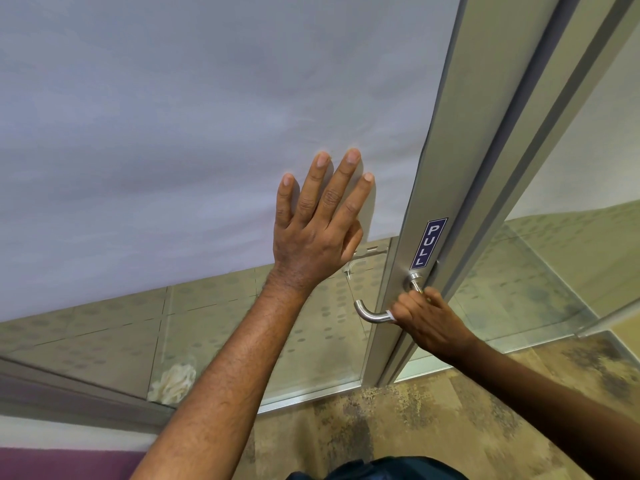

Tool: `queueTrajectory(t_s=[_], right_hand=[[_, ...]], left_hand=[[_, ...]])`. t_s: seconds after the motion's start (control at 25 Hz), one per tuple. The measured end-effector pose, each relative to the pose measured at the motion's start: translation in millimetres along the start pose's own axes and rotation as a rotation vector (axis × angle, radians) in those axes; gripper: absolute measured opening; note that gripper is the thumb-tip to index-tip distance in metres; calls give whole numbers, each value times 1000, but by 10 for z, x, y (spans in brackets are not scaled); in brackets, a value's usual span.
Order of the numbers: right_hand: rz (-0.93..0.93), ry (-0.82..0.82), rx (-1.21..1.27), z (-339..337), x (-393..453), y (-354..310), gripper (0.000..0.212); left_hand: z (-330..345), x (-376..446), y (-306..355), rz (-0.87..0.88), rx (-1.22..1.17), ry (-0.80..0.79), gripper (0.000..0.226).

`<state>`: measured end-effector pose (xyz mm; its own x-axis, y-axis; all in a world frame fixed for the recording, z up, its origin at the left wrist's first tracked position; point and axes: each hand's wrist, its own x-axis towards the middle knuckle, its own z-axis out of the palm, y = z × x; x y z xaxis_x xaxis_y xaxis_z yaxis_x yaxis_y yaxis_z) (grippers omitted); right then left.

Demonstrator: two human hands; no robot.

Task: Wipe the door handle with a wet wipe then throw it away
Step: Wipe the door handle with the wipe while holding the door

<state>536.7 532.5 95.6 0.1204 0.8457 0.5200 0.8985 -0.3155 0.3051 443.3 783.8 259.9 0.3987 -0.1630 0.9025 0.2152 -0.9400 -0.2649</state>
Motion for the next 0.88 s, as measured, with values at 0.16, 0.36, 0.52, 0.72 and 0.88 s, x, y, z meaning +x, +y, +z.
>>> queueTrajectory(t_s=[0.16,0.36,0.52,0.72,0.88], right_hand=[[31,-185,99,-31,178,-27,44],[-63,-309,107,-41,354,19,58],[55,-250,43,1,226,-90,51],[163,-39,2,83,-80,-254,35],[131,-50,30,76,-150,-207,29]], left_hand=[[7,0,1,-3,0,-2,68],[7,-4,1,-1,1,-6,68],[14,-7,0,-2,2,2,68],[36,-15,-2,0,8,4,68],[40,-23,-9,2,8,1,65]])
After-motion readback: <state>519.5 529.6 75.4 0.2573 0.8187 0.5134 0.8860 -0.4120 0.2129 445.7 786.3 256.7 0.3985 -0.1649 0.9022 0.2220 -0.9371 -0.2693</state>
